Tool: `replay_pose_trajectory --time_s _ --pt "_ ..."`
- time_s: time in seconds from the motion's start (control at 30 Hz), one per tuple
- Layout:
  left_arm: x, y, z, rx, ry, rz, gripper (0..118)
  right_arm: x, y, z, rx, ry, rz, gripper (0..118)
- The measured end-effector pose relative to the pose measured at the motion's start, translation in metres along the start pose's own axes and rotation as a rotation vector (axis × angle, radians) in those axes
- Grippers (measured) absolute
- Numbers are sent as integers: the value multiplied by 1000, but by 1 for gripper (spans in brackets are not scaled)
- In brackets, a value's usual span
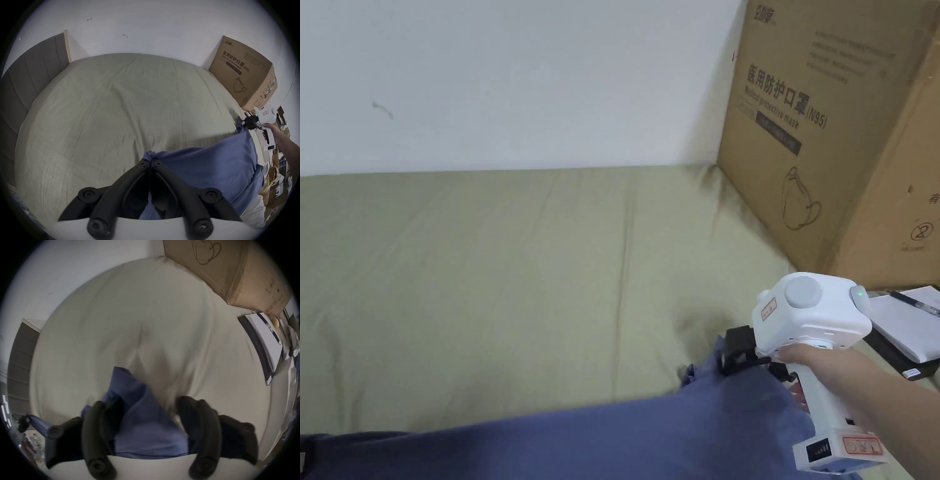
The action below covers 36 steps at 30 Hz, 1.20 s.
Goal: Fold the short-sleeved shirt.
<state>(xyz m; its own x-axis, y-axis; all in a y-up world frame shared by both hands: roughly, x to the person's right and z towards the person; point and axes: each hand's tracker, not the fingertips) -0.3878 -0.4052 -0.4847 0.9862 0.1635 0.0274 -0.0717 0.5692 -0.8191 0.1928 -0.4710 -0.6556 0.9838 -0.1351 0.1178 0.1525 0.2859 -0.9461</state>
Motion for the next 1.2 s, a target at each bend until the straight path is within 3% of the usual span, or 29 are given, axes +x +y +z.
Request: replay_pose_trajectory --time_s 0.03,0.1,0.23,0.47,0.63,0.83,1.0,1.2 --pt "0 -2 -3 -12 5 2 0 -1 -3 4 12 -68 45 53" --pt "1 -5 -7 -33 11 7 0 1 -10 18 57 -50 86 0" --pt "5 -10 -5 -50 23 21 0 12 -28 54 105 98 38 0" --pt "1 5 28 21 10 59 0 28 -48 145 325 179 -37 0" --pt "5 43 34 84 -18 75 0 11 -32 178 422 84 36 0" --pt "13 81 37 169 -30 86 0 1 -14 210 588 79 -3 0" --pt "14 62 36 155 -44 60 0 14 -50 204 557 64 14 0" --pt "2 -36 38 3 -99 58 0 63 -184 160 335 95 -48 0"
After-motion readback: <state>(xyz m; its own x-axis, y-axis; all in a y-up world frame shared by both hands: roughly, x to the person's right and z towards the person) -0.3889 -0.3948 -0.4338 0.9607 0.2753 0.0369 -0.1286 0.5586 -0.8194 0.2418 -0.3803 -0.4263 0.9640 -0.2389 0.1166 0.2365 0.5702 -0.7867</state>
